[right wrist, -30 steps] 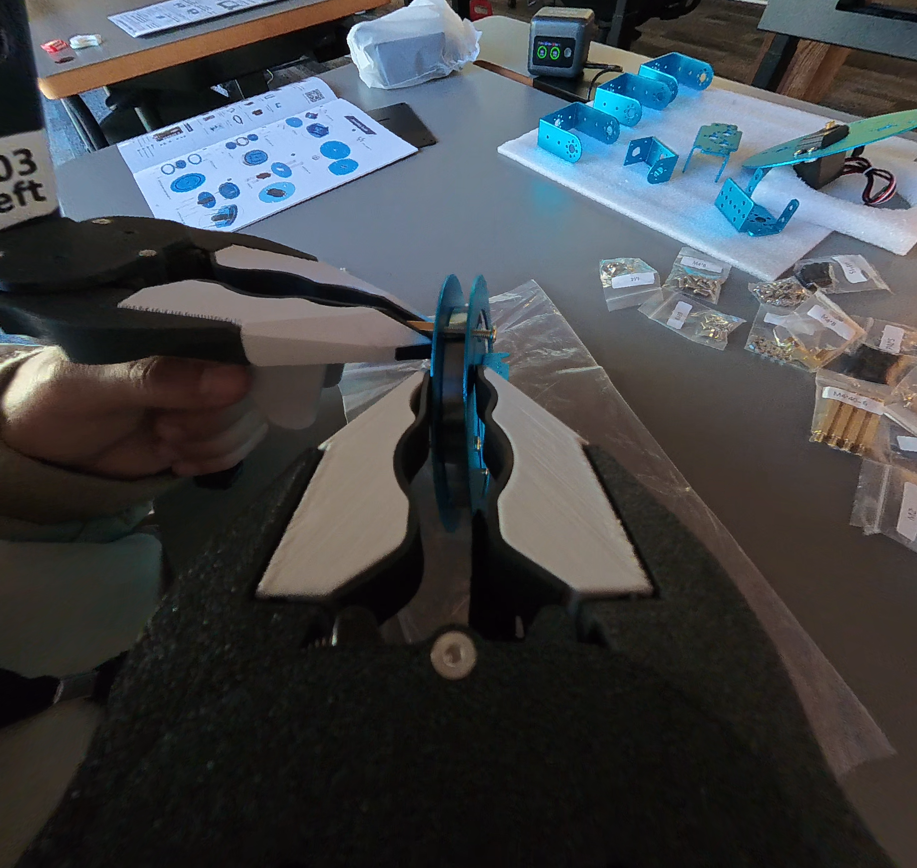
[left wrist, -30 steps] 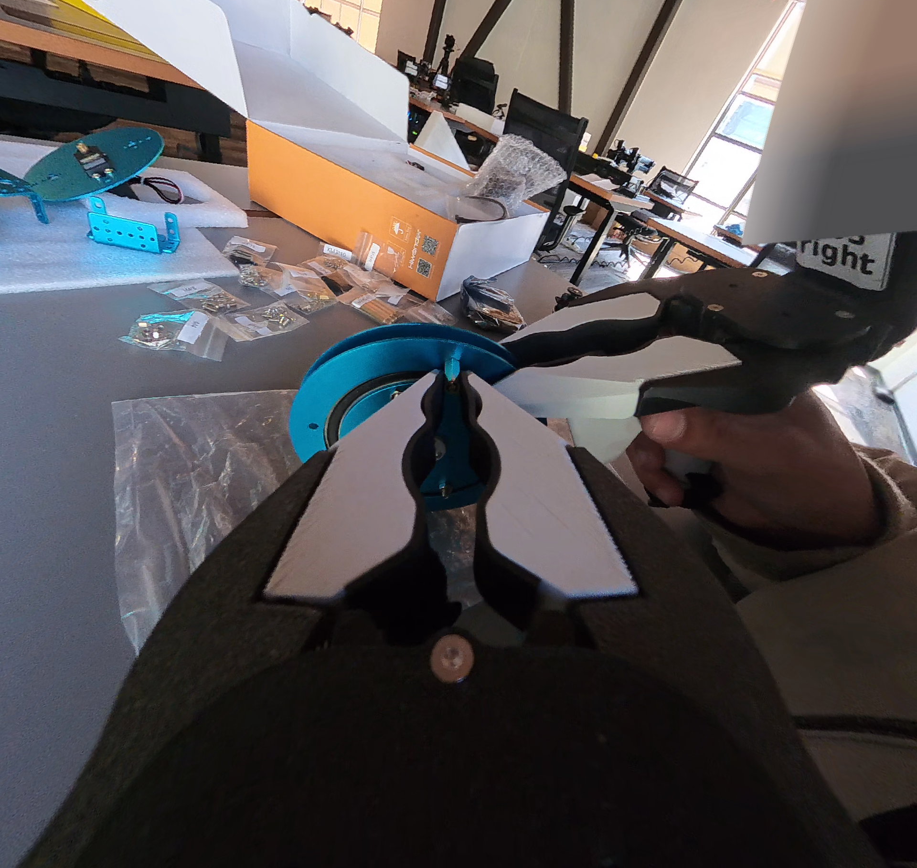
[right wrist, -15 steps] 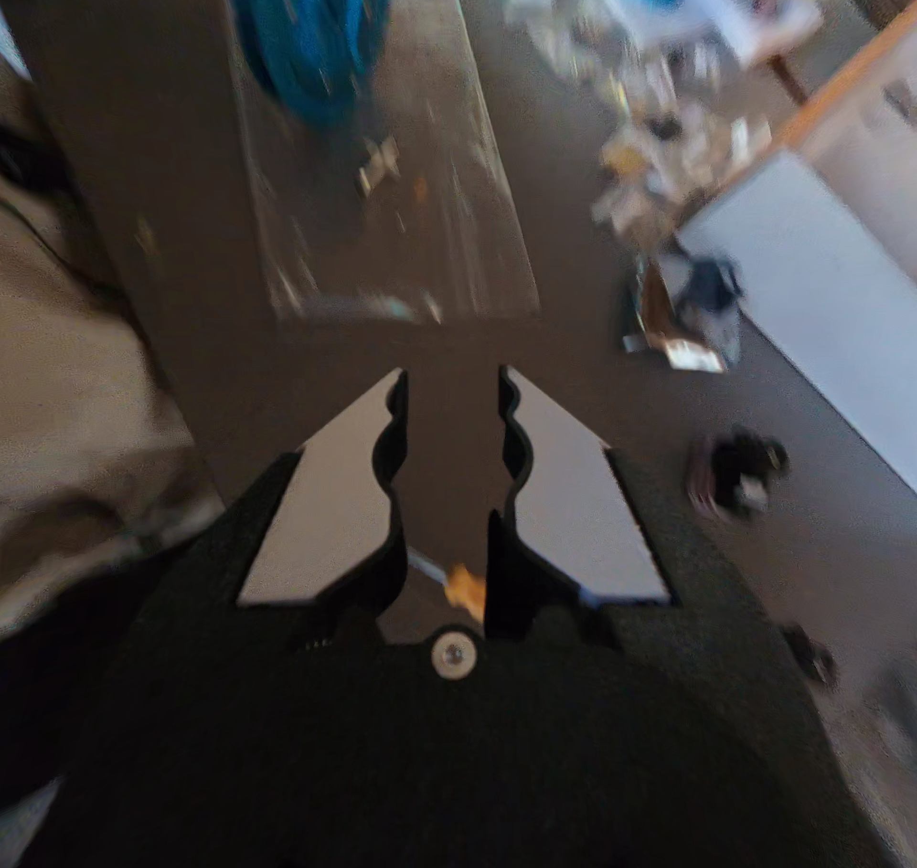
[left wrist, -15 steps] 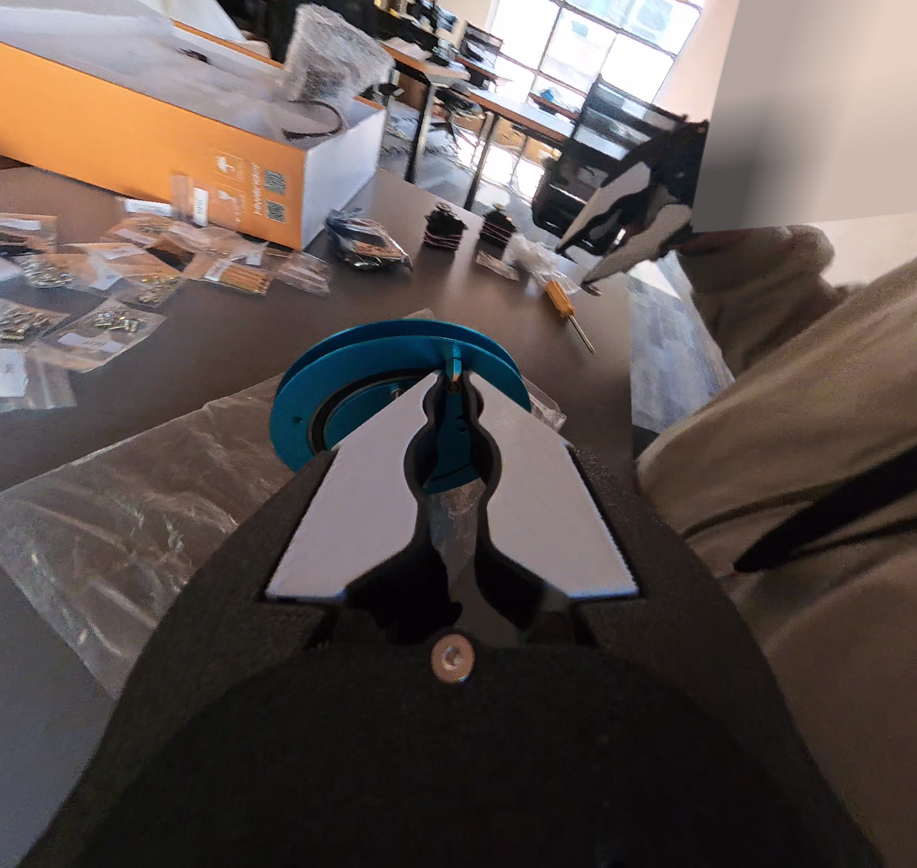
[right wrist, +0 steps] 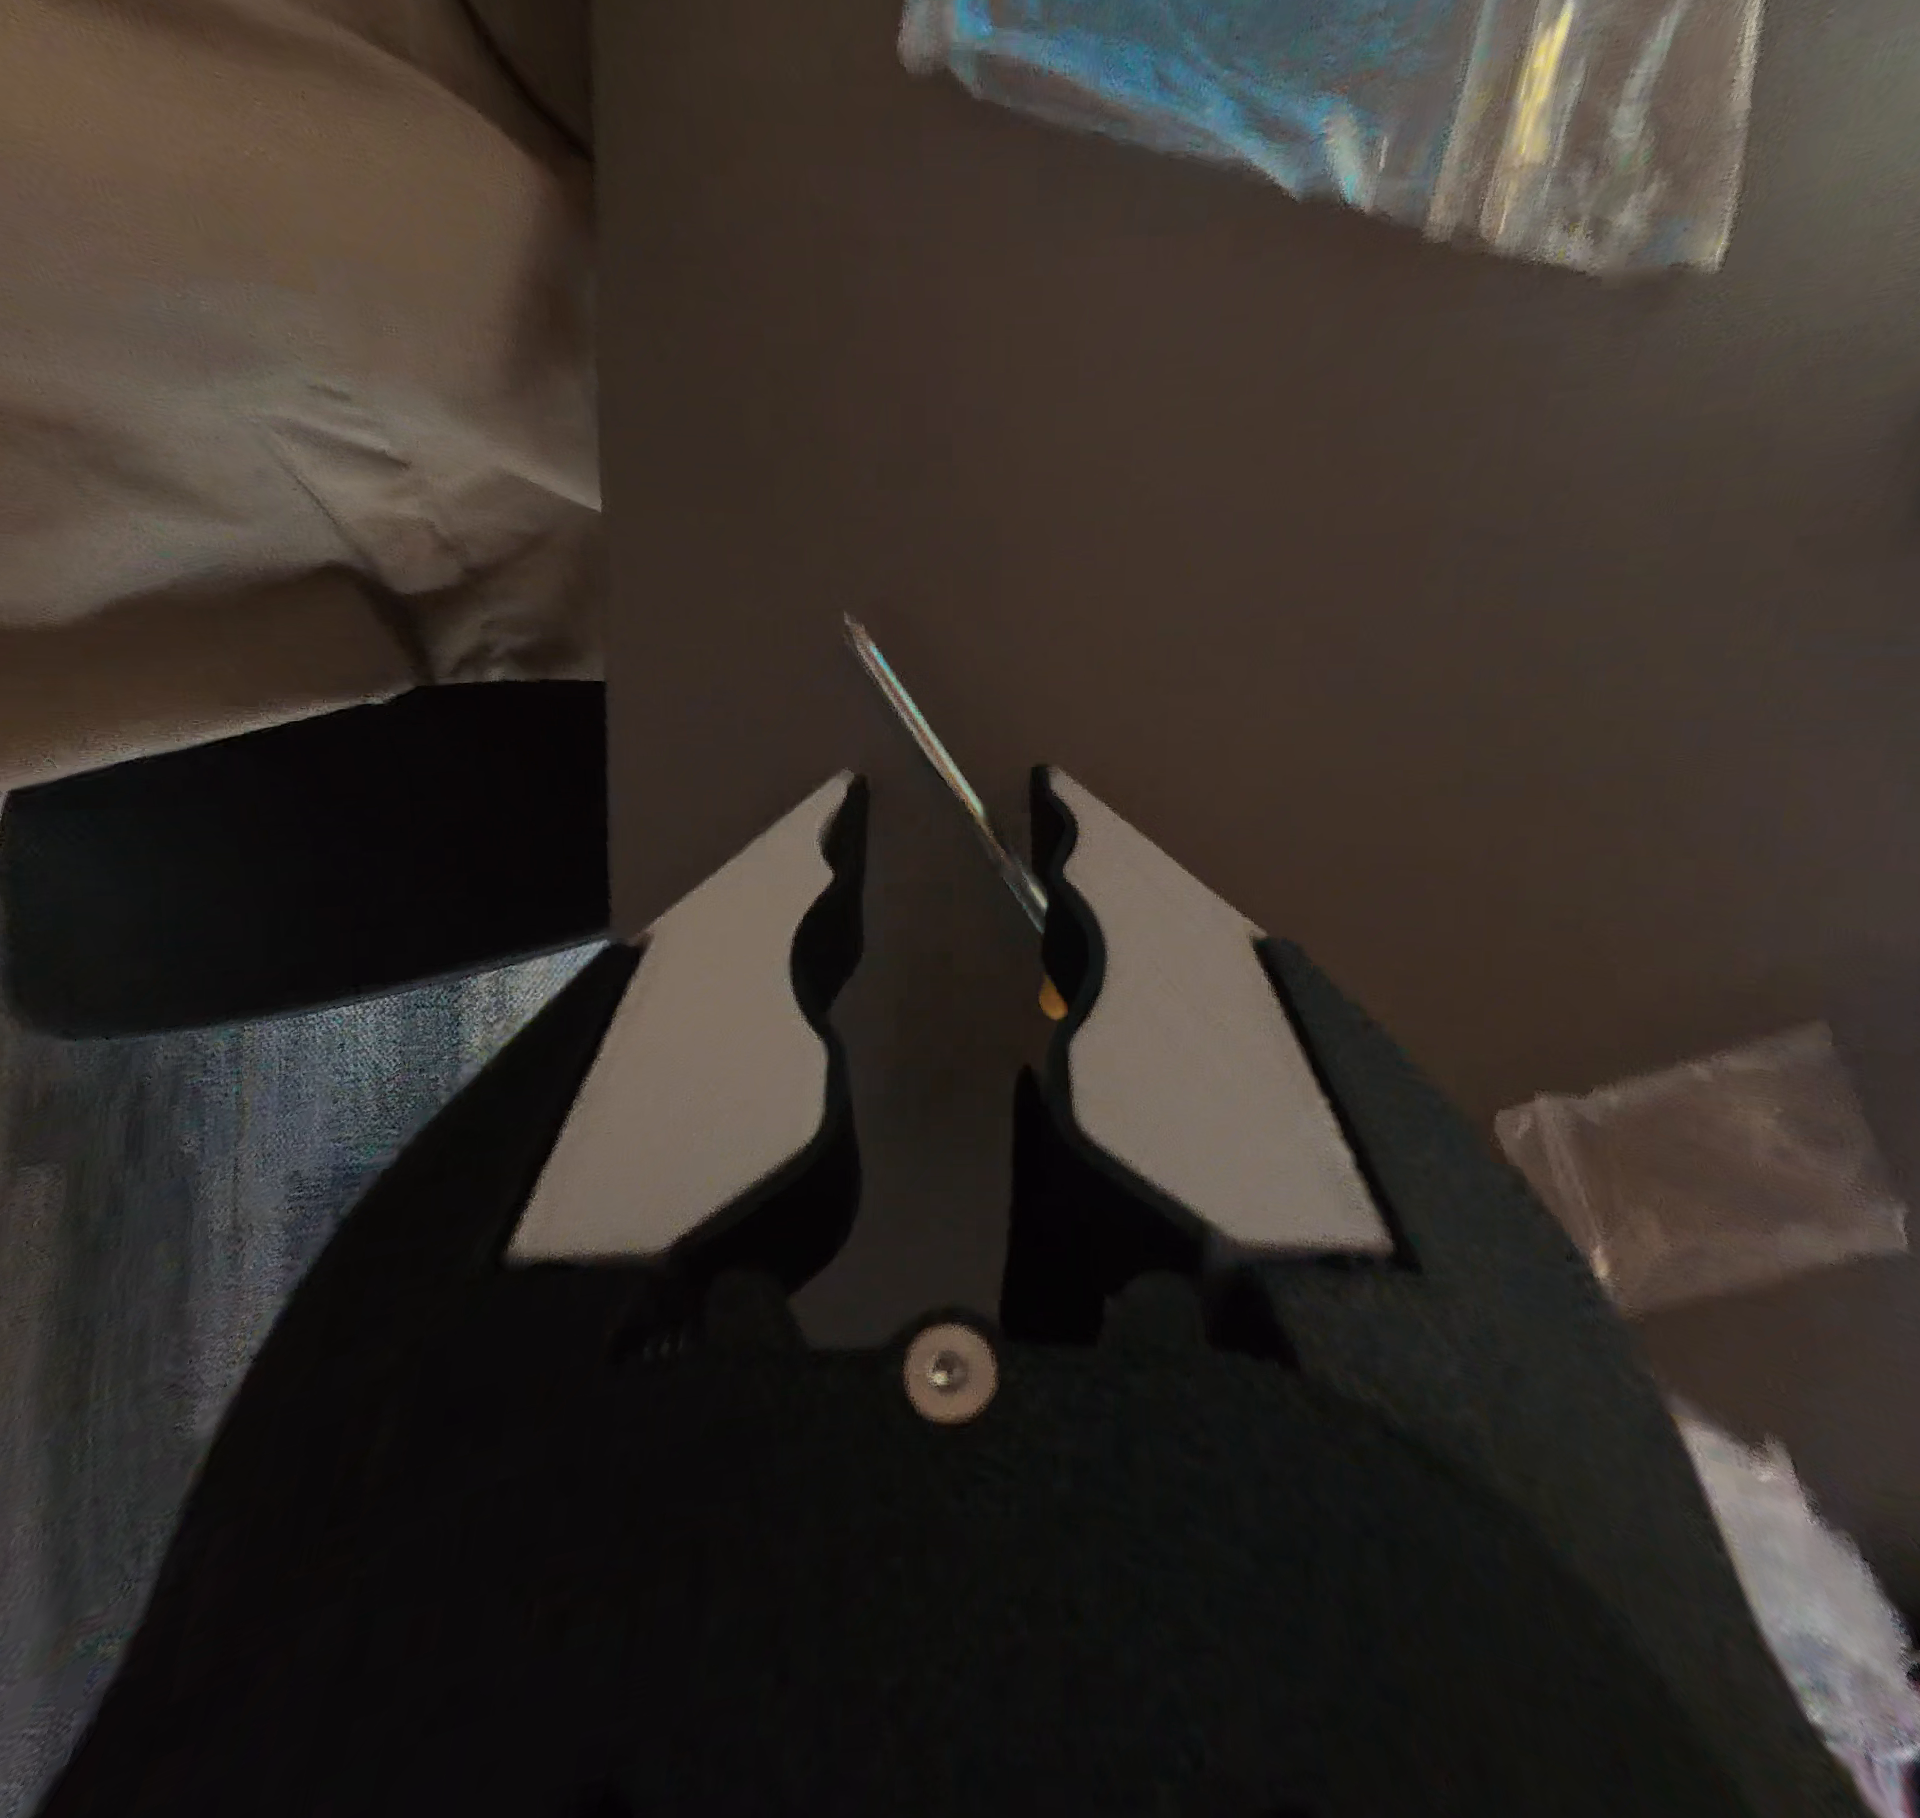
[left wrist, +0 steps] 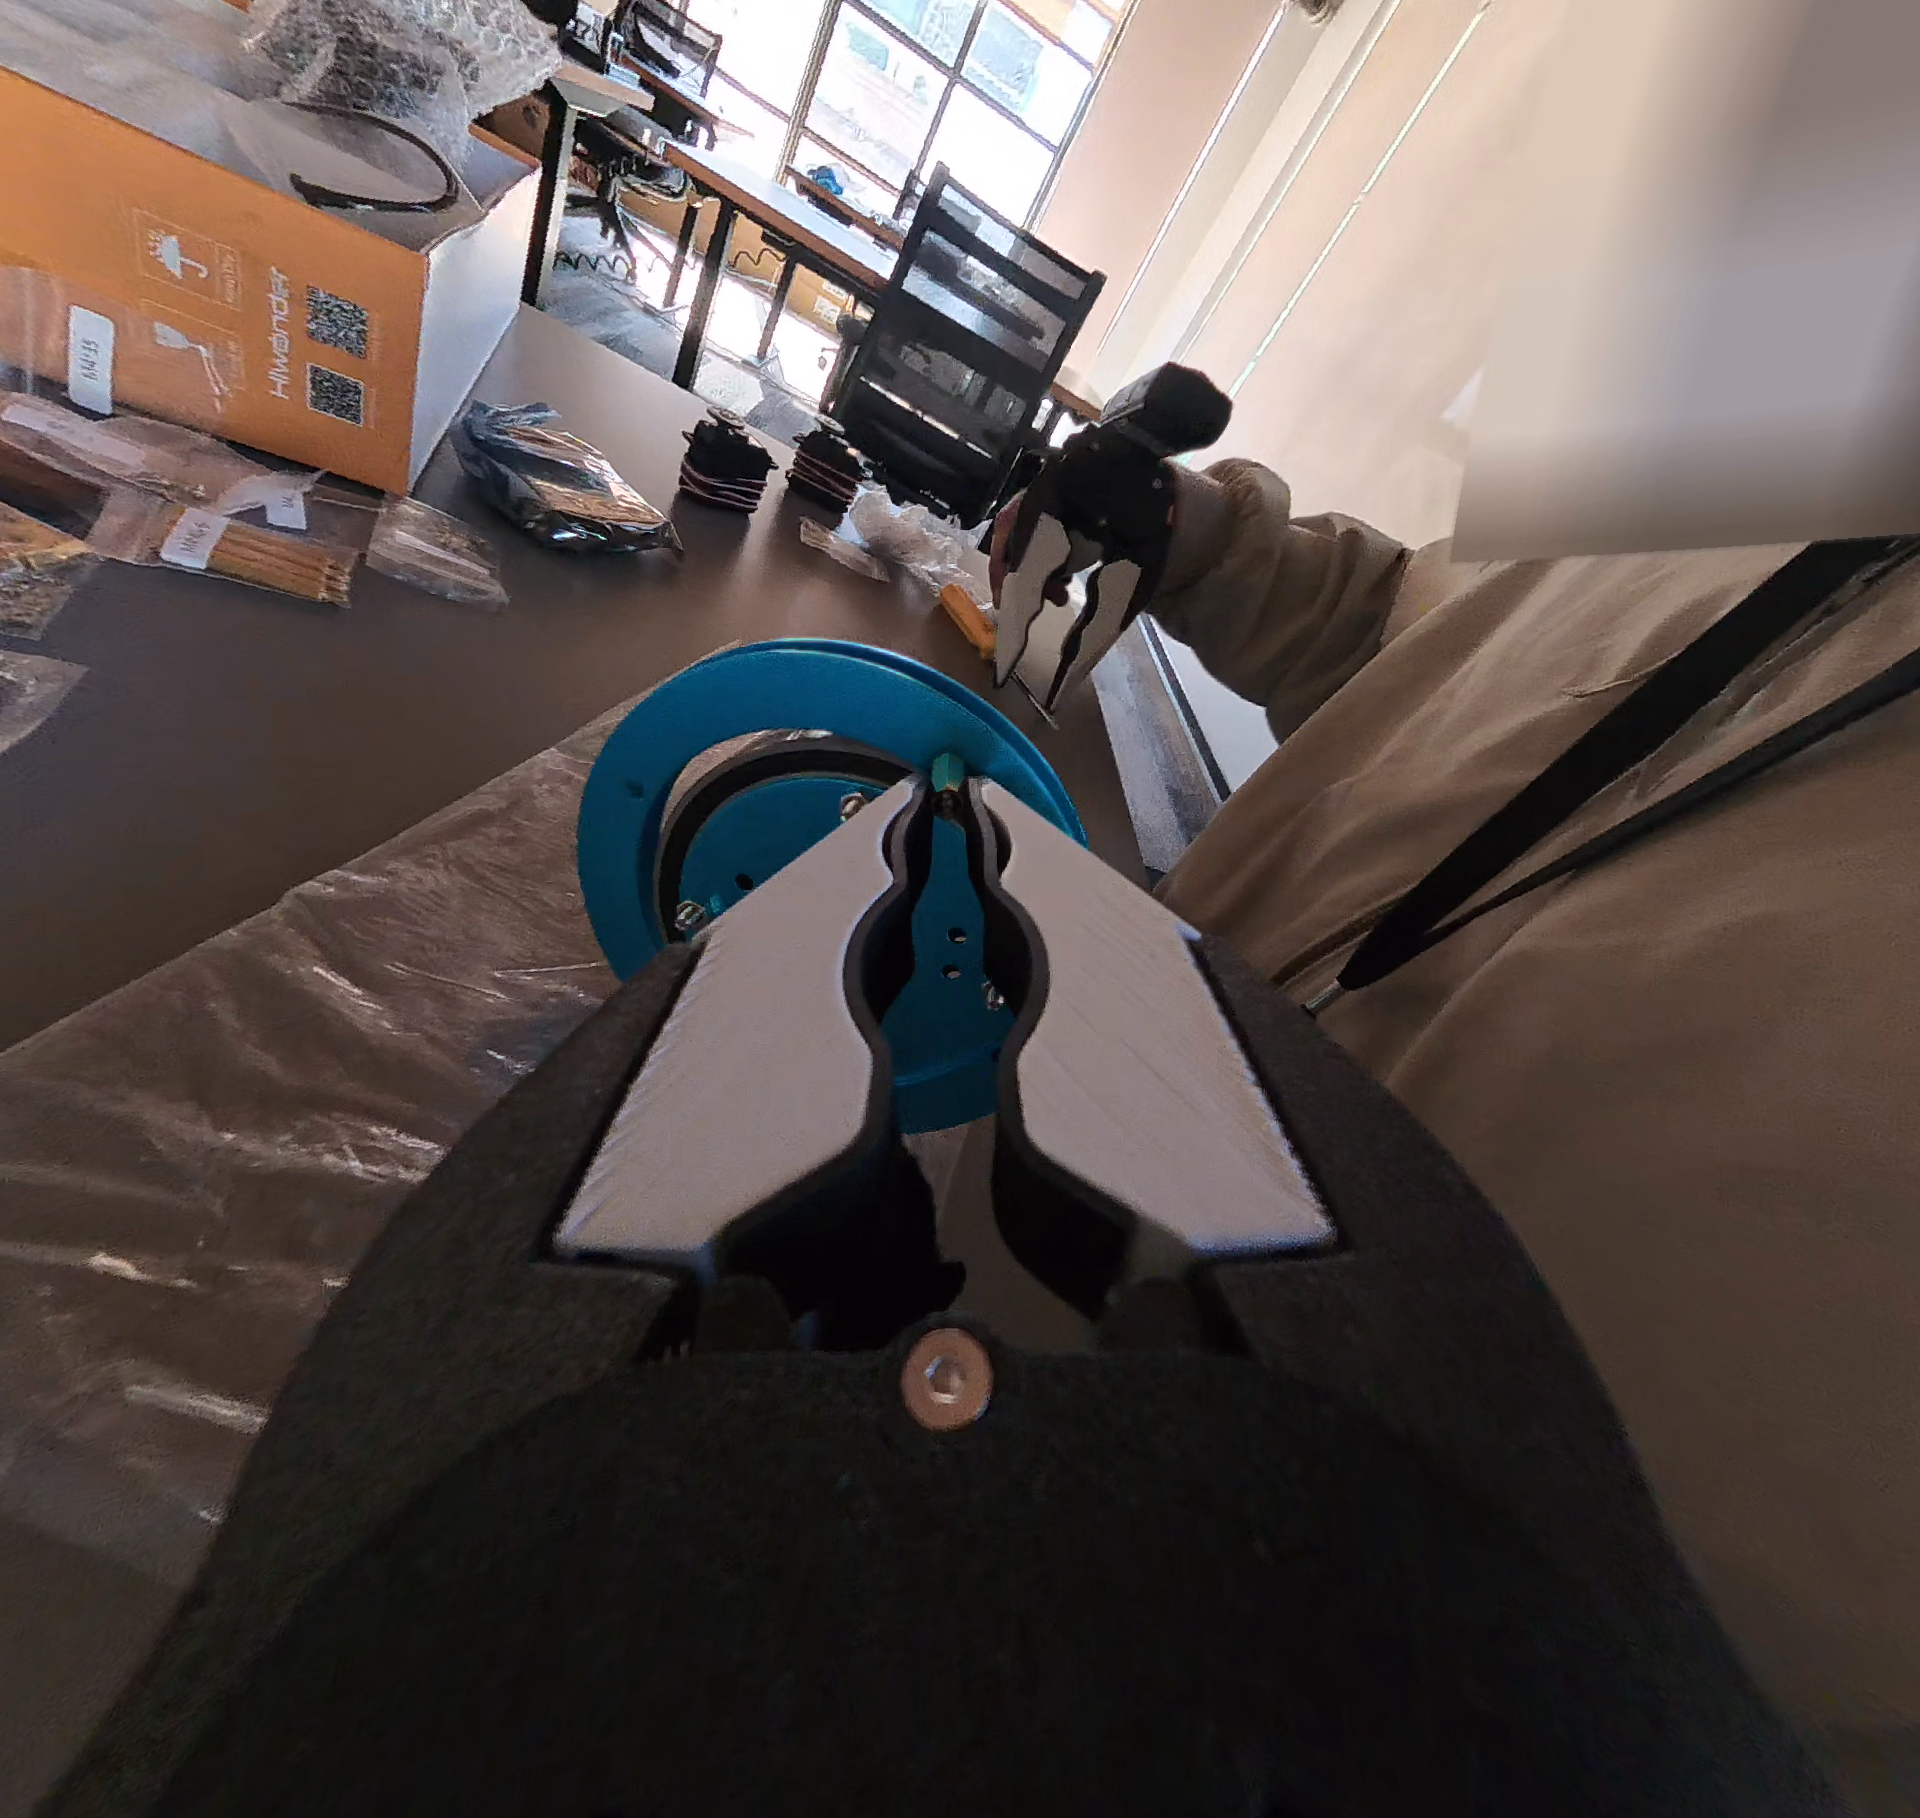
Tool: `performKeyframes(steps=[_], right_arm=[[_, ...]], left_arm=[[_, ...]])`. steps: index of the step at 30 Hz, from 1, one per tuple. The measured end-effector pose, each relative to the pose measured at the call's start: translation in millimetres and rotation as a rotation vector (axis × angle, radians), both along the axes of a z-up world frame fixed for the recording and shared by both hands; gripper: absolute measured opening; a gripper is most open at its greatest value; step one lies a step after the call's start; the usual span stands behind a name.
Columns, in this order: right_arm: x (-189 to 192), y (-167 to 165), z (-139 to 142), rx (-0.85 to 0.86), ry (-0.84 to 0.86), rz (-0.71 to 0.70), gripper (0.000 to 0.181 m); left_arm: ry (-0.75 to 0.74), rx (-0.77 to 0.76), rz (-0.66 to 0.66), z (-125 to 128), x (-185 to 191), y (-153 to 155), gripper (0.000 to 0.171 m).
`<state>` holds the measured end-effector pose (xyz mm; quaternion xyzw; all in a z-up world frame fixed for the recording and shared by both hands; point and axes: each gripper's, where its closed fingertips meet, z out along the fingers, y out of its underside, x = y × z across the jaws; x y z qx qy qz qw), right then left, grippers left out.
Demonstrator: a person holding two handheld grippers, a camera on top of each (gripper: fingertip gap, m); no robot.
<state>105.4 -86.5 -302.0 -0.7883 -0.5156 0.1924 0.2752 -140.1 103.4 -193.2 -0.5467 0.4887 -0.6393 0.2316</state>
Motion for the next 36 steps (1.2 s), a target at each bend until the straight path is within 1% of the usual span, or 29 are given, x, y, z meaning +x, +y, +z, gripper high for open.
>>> performKeyframes(steps=[2, 3, 5, 6, 8, 10, 13, 15, 16, 19, 22, 24, 27, 32, 36], right_arm=[[-3, -1, 0, 0.0, -0.019, 0.047, 0.023], [-4, 0, -1, -0.013, -0.034, 0.048, 0.022], [-8, 4, -1, -0.029, -0.076, 0.041, 0.006], [-11, 9, -1, -0.022, -0.1, 0.023, 0.004], [-19, 26, 2, 0.0, -0.154, -0.059, 0.003], [-44, 55, 19, 0.124, -0.18, -0.126, 0.002], [-96, 104, 56, 0.399, -0.211, -0.194, 0.002], [-122, 136, 73, 0.576, -0.259, -0.25, 0.002], [-134, 149, 77, 0.636, -0.278, -0.267, 0.002], [-167, 173, 76, 0.69, -0.309, -0.277, 0.003], [-187, 178, 84, 0.705, -0.295, -0.293, 0.002], [-196, 181, 94, 0.729, -0.29, -0.31, 0.002], [-201, 186, 101, 0.765, -0.365, -0.32, 0.002], [-196, 188, 87, 0.759, -0.469, -0.301, 0.003], [-199, 187, 87, 0.754, -0.464, -0.296, 0.002]], left_arm=[[-0.003, -0.014, 0.01, 0, 1, 1, 0.004], [-0.003, -0.015, 0.017, 0, 2, 1, 0.004], [-0.007, -0.021, 0.022, 0, 3, 0, 0.004], [-0.009, -0.033, 0.026, 0, 3, 0, 0.004], [-0.013, -0.076, 0.024, 1, 5, -1, 0.004], [-0.014, -0.117, 0.029, 1, 5, -2, 0.004], [-0.013, -0.132, 0.034, 1, 6, -5, 0.004], [-0.012, -0.166, 0.045, 1, 7, -5, 0.004], [-0.007, -0.188, 0.054, 1, 7, -3, 0.004], [-0.001, -0.209, 0.066, 2, 5, -1, 0.003], [0.008, -0.216, 0.071, 1, 2, 0, 0.004], [0.009, -0.227, 0.063, 2, 1, -2, 0.003], [0.013, -0.229, 0.054, 1, 1, -4, 0.003], [0.01, -0.242, 0.062, 1, 1, -3, 0.003], [0.011, -0.24, 0.058, 1, 1, -3, 0.004]])
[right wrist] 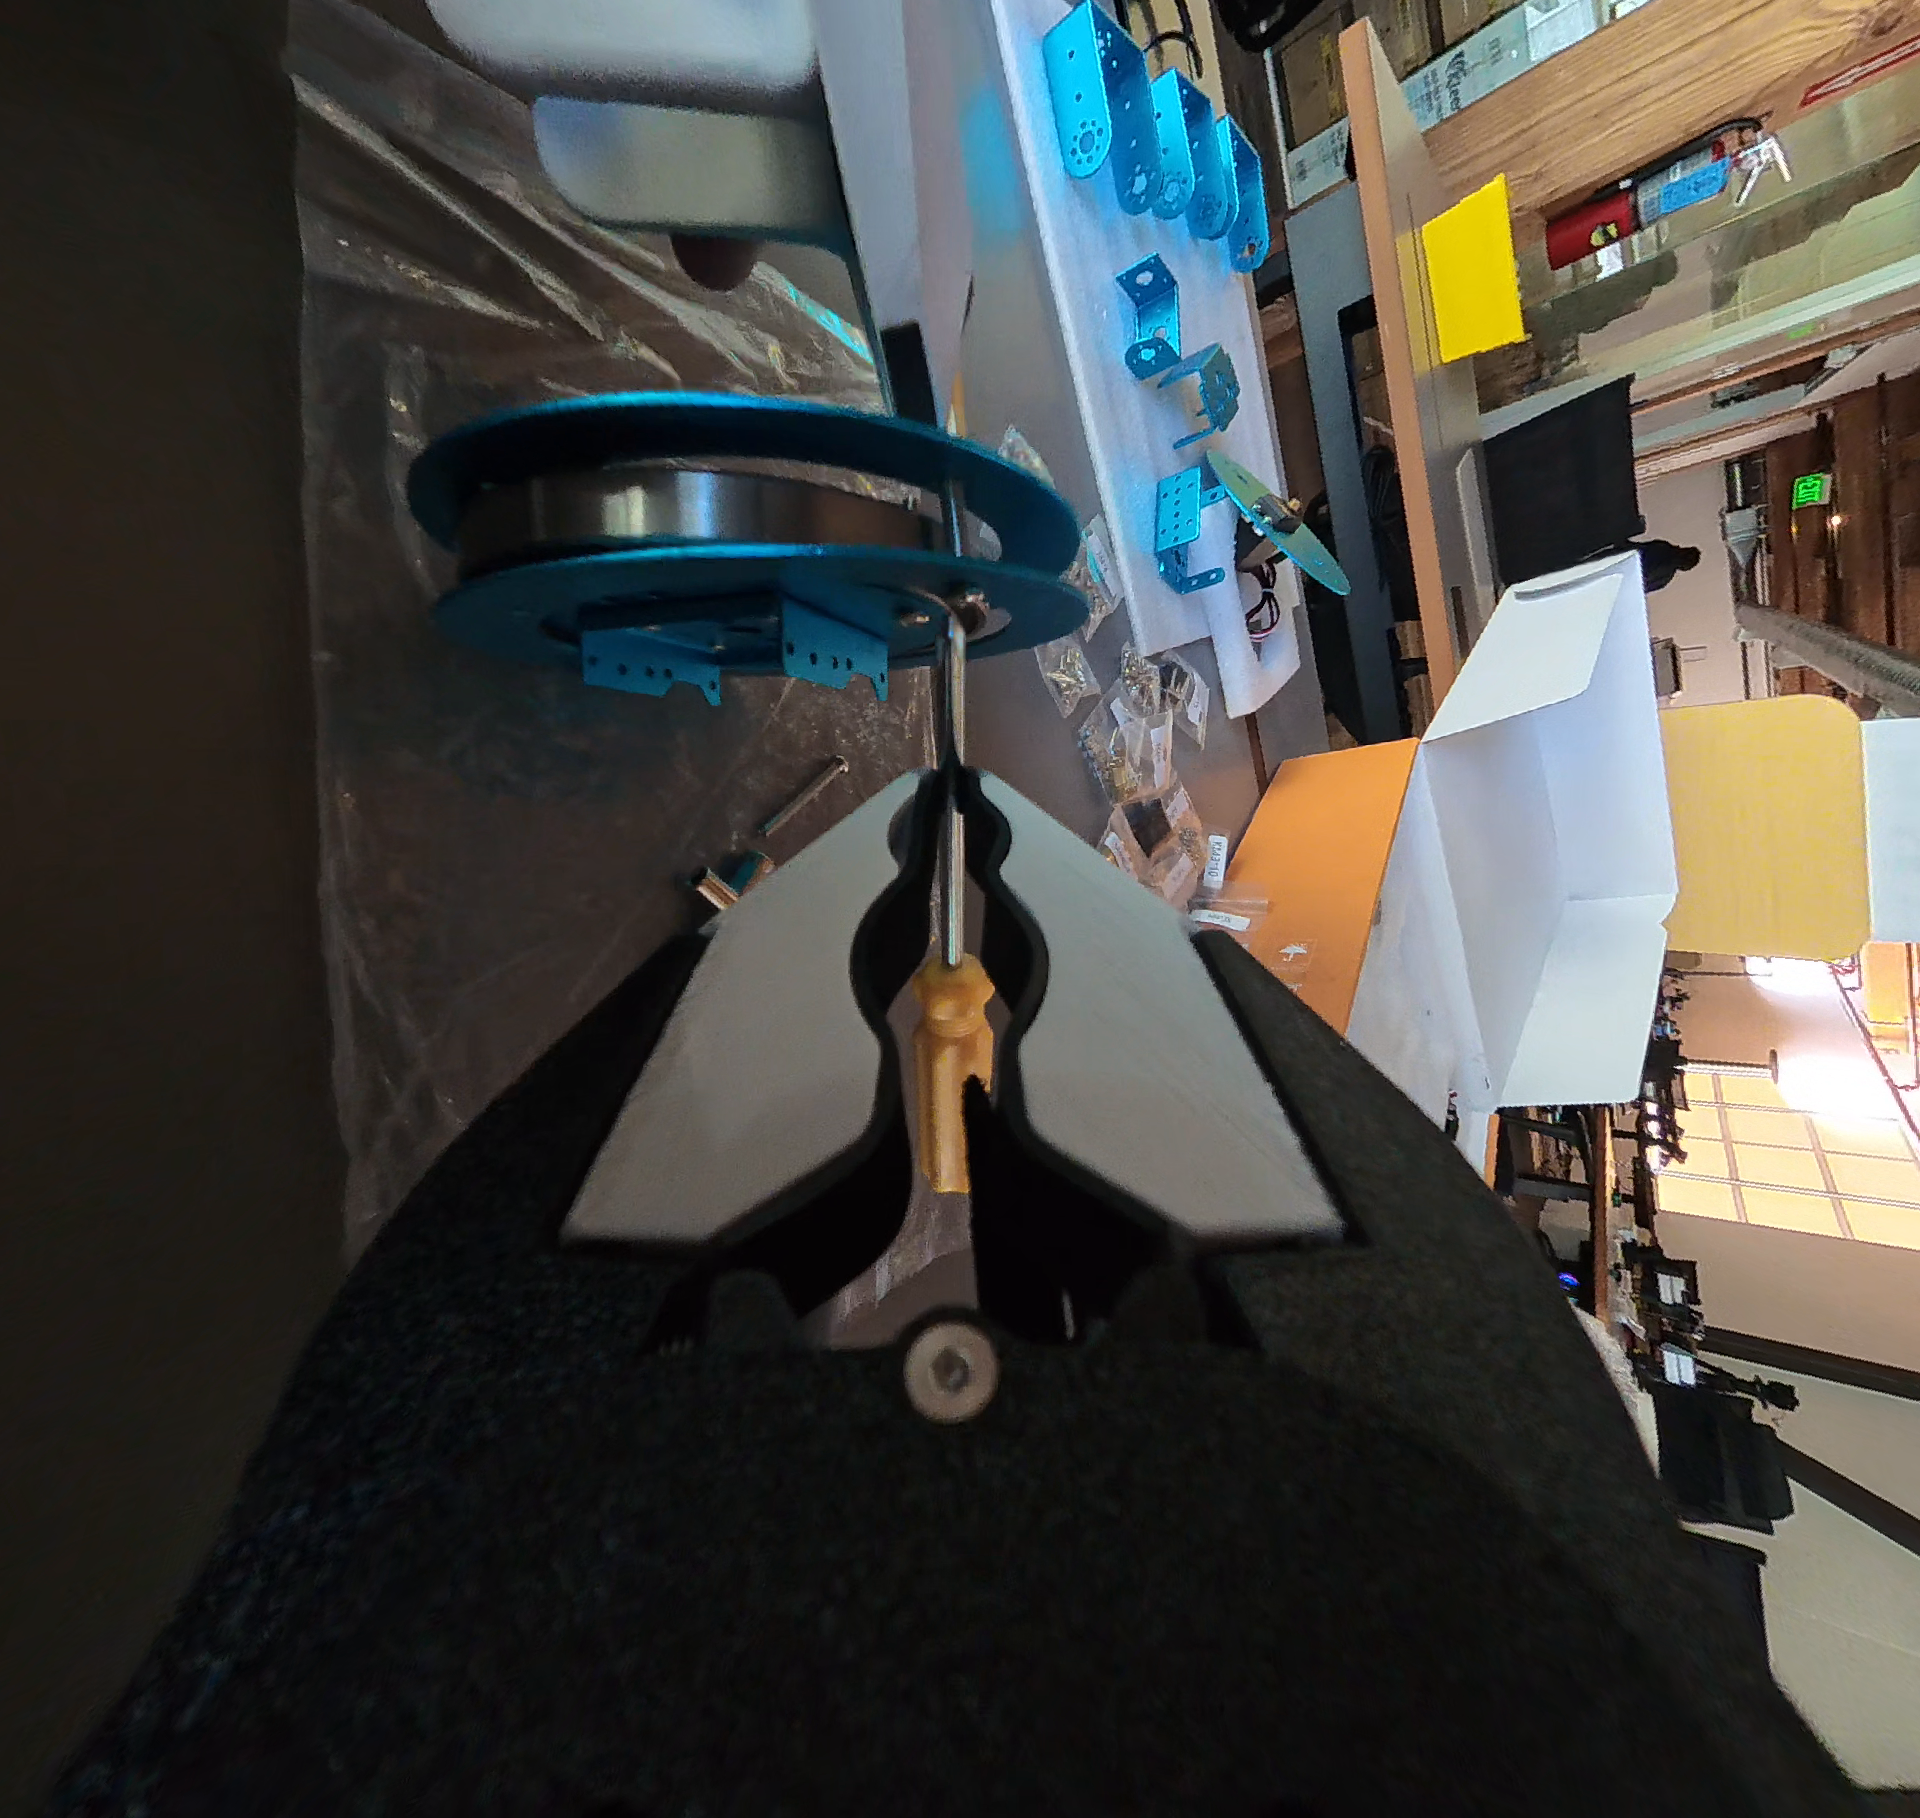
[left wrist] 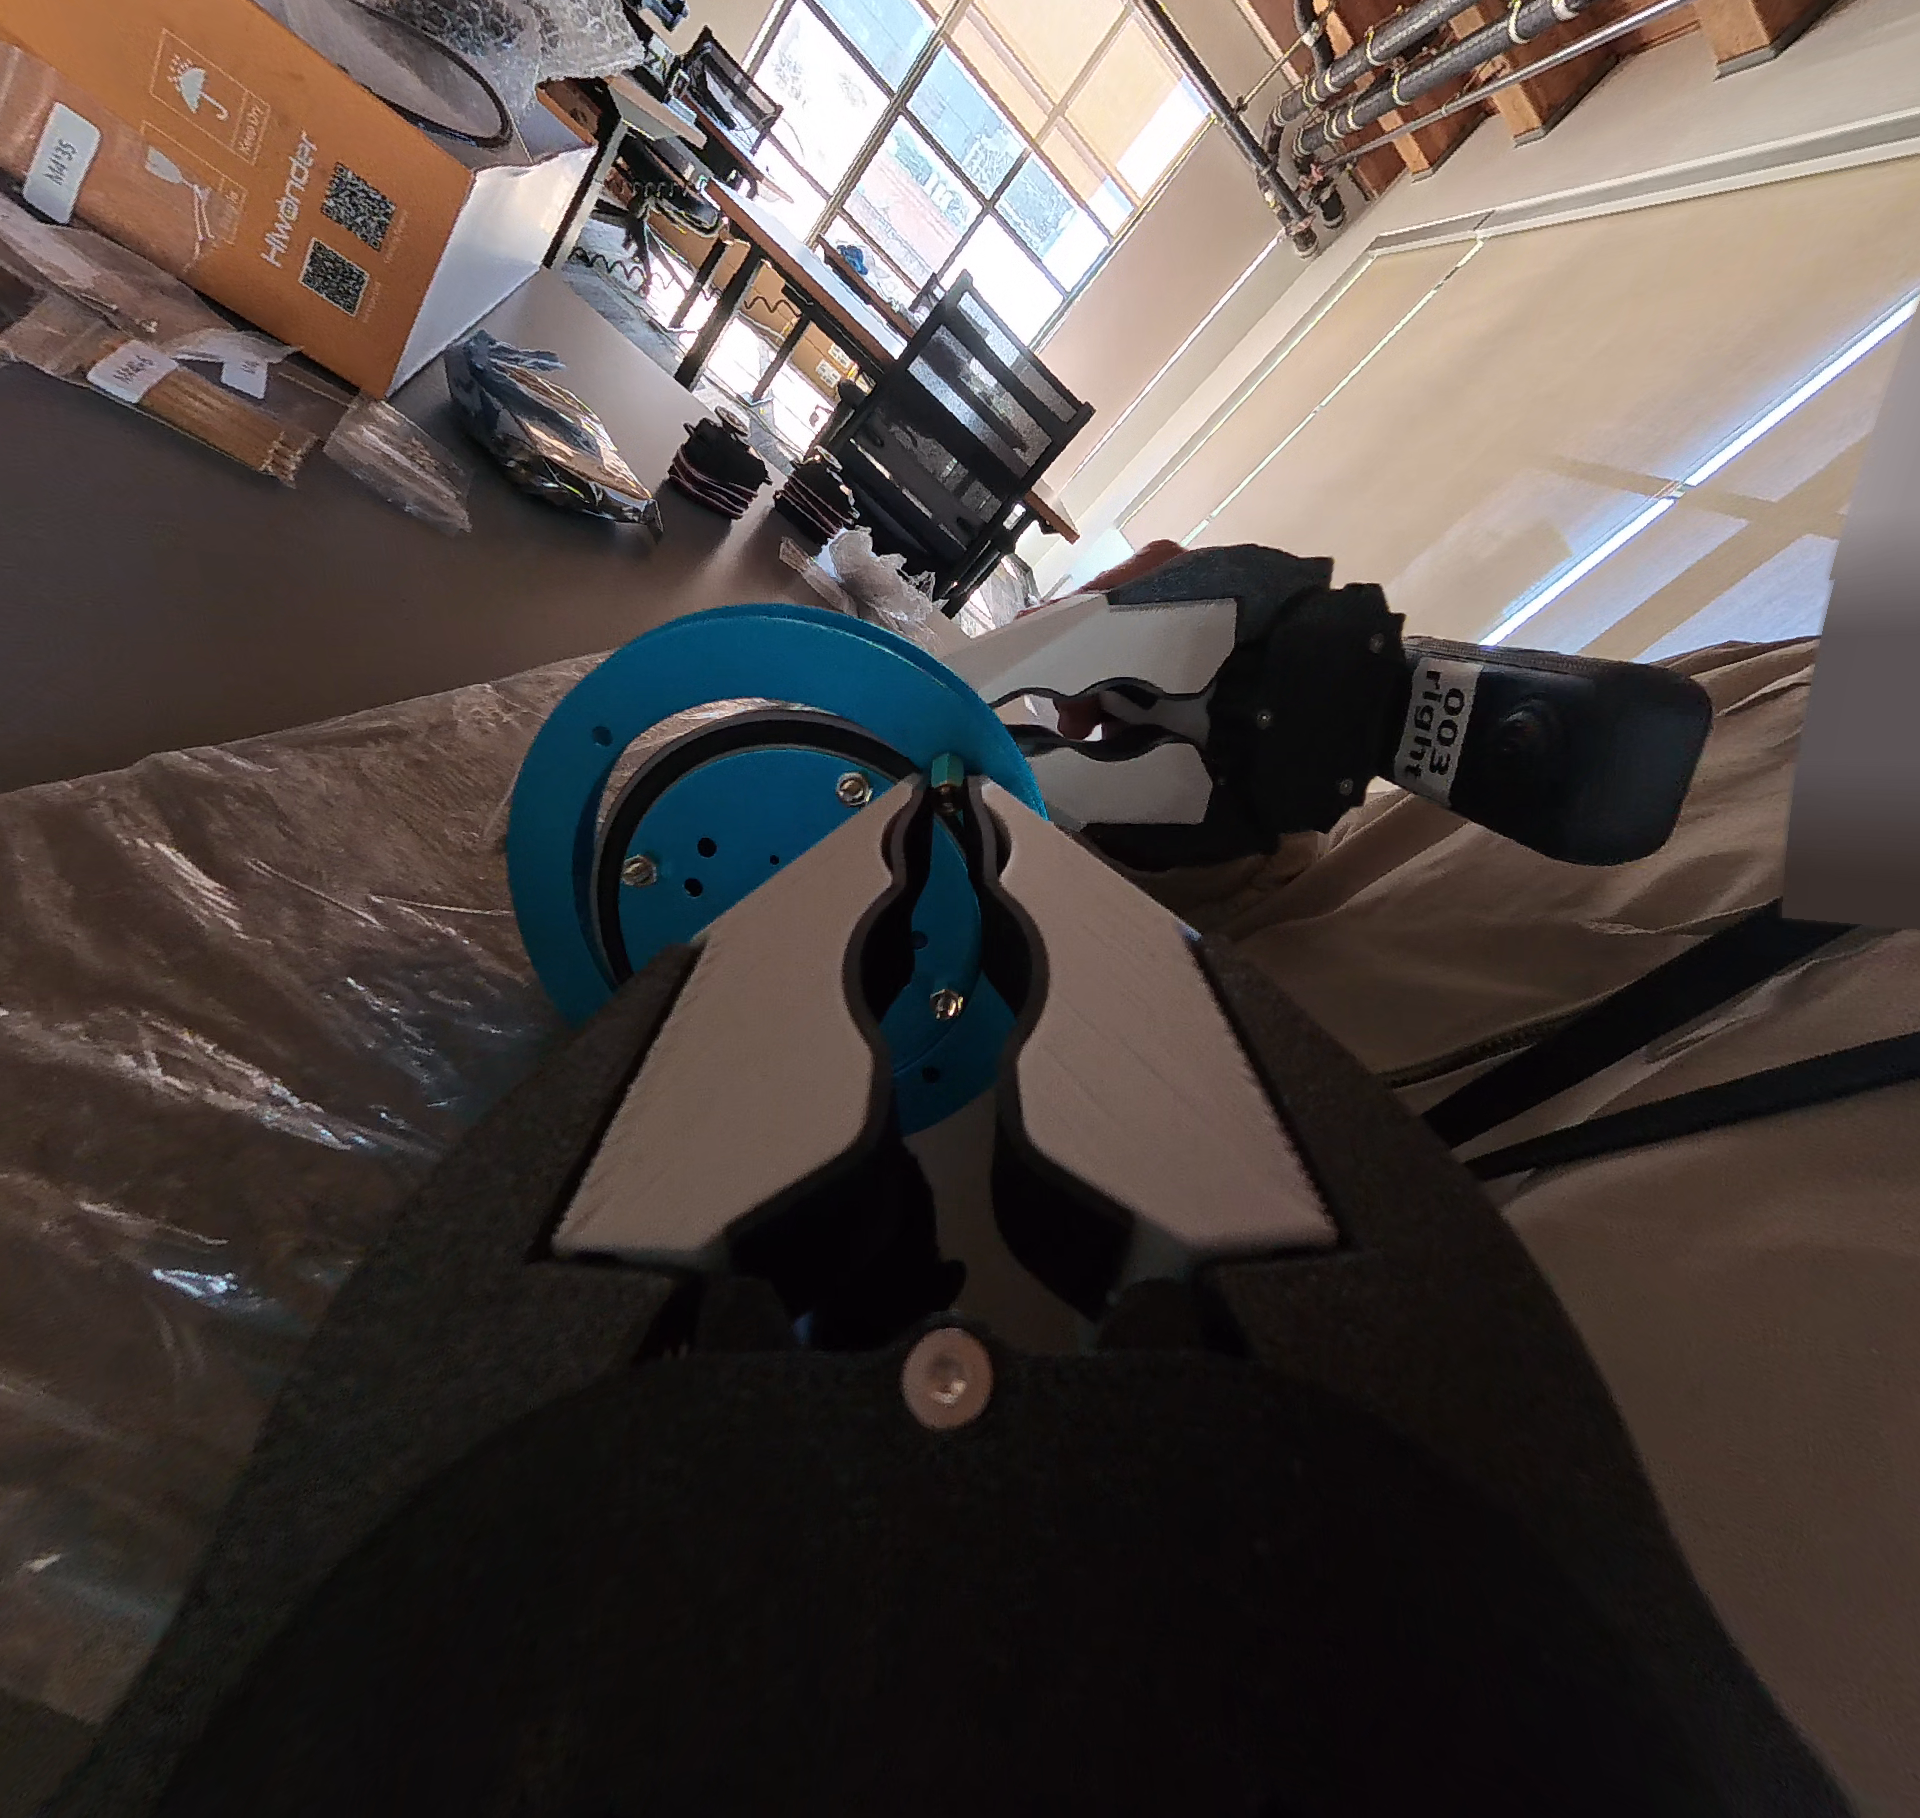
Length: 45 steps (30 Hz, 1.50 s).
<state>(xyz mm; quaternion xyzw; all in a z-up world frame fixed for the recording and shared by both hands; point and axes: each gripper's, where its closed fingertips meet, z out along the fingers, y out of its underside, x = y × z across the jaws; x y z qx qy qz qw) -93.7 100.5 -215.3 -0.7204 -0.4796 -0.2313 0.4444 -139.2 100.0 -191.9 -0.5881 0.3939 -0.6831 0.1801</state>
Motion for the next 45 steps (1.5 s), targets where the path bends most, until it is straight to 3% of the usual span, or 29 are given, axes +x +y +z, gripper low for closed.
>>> performKeyframes(steps=[45], right_arm=[[4.4, 1.0, 0.9, -0.026, -0.128, -0.053, 0.003]], left_arm=[[0.019, 0.061, 0.005, -0.6, 3.2, -5.1, 0.004]])
